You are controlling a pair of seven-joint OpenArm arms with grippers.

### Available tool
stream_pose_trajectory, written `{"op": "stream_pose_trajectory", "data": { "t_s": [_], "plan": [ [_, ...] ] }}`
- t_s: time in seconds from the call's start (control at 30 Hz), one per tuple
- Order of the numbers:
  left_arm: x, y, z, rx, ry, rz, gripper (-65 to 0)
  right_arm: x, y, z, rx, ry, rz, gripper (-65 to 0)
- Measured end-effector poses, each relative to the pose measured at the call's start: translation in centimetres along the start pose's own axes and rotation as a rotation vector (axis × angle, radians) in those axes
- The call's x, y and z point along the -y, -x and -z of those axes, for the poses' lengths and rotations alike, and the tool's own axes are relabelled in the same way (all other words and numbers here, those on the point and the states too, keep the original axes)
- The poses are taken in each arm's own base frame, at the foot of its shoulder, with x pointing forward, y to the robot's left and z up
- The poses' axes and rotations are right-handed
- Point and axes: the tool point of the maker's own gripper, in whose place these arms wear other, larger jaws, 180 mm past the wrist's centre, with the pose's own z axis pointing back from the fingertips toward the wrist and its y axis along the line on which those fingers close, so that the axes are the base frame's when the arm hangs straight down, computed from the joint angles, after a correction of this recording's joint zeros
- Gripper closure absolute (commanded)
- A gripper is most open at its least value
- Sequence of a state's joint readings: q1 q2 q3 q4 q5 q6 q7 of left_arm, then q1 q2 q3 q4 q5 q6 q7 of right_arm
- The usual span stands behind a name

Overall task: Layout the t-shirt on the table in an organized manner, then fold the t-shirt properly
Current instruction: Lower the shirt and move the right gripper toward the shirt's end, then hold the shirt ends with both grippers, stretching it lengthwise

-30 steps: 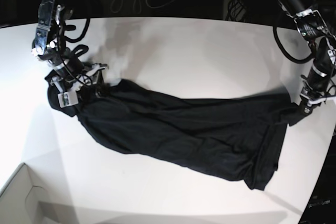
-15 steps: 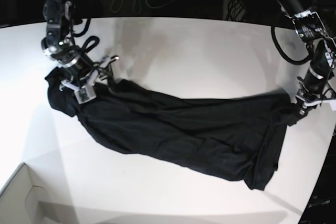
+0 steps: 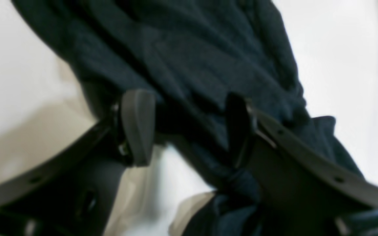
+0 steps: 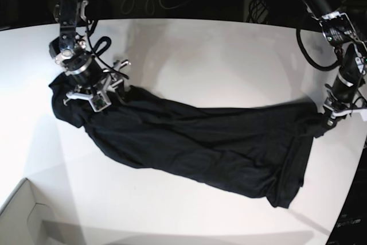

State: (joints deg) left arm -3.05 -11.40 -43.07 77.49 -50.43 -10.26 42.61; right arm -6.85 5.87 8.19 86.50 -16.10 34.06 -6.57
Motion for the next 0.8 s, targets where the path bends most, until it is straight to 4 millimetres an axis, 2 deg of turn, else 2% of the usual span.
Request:
{"op": "stream_pose_trajectory", "data": {
  "t_s": [0.07,0.17,0.3,0.47,0.67,0.8],
  "plan": [
    [0.0,0.0,0.0,0.0,0.0,0.0,-0.2,0.0,0.1,0.0,-0.003,0.0,-0.001,-32.4],
    [0.0,0.0,0.0,0.0,0.0,0.0,-0.2,0.0,0.1,0.0,-0.002,0.0,-0.002,-26.5],
    [0.0,0.0,0.0,0.0,0.0,0.0,-0.2,-0.3,1.1,0.2,-0.027,-0.01,0.012,-20.7],
    [0.0,0.0,0.0,-0.001,-0.001,0.0,-0.2,1.0,1.5,-0.2,-0.032,0.025,0.025,-14.9],
    [0.0,0.0,0.0,0.0,0.0,0.0,-0.2,1.5,1.6,-0.4,-0.033,0.041,0.036,-1.2],
    [0.0,0.0,0.0,-0.001,0.0,0.0,-0.2,2.4,2.1,-0.8,-0.043,0.064,0.04,0.0]
  ]
}}
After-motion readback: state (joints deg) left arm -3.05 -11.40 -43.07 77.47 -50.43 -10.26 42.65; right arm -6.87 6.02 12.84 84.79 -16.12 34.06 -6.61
